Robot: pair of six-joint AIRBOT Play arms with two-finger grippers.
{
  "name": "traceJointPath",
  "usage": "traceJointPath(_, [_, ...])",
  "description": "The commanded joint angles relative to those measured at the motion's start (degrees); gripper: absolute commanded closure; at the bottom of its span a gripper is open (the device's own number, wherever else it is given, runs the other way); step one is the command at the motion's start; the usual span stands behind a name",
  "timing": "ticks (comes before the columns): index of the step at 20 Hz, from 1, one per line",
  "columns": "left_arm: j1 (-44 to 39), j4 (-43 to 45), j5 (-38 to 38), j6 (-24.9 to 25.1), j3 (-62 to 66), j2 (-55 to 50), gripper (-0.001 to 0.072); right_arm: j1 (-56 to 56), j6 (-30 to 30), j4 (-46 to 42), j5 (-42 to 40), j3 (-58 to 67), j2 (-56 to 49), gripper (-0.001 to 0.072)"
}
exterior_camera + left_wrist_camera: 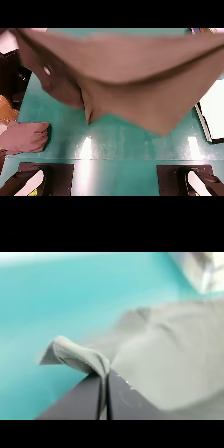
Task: Fold the shirts.
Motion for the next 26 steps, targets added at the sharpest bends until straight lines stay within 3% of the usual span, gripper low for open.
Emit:
traceJointPath(1, [0.02, 5.11, 3.72, -6.80, 16.26, 6.01, 0.0682, -5.44, -0.48, -0.50, 3.65, 16.26, 0.87, 0.0699])
traceJointPath(6, [0.02, 6.56, 3.32, -10.56, 23.93, 5.75, 0.0683, -10.82, -0.37, -0.46, 8.98, 27.28, -2.21, 0.0700])
traceJointPath(11, [0.02, 6.54, 2.89, -10.29, 12.44, 2.32, 0.0683, -11.41, 0.74, -0.31, 9.14, 18.86, -4.63, 0.0700])
traceJointPath(15, [-0.68, 6.62, -2.21, -9.42, 2.14, -9.40, 0.0682, -5.66, 1.05, -0.90, 9.60, 10.05, -14.19, 0.0700])
traceJointPath(17, [-3.52, 8.11, -2.49, -8.98, -1.86, -17.35, 0.0682, -1.14, 1.14, -5.20, 9.20, 5.25, -21.53, 0.0700])
traceJointPath(21, [-9.68, 12.92, 2.75, -6.34, -4.20, -34.53, 0.0680, 3.17, 1.95, -7.21, 2.10, -1.60, -36.06, 0.0699])
traceJointPath(25, [-8.17, 12.96, 6.27, -6.47, -4.15, -43.43, 0.0668, 3.23, 2.32, -0.79, 0.79, 2.25, -45.59, 0.0679])
traceJointPath(26, [-7.13, 12.94, 5.11, -6.56, -4.15, -43.56, 0.0393, 3.13, 2.32, 0.55, 1.46, 4.17, -46.99, 0.0465])
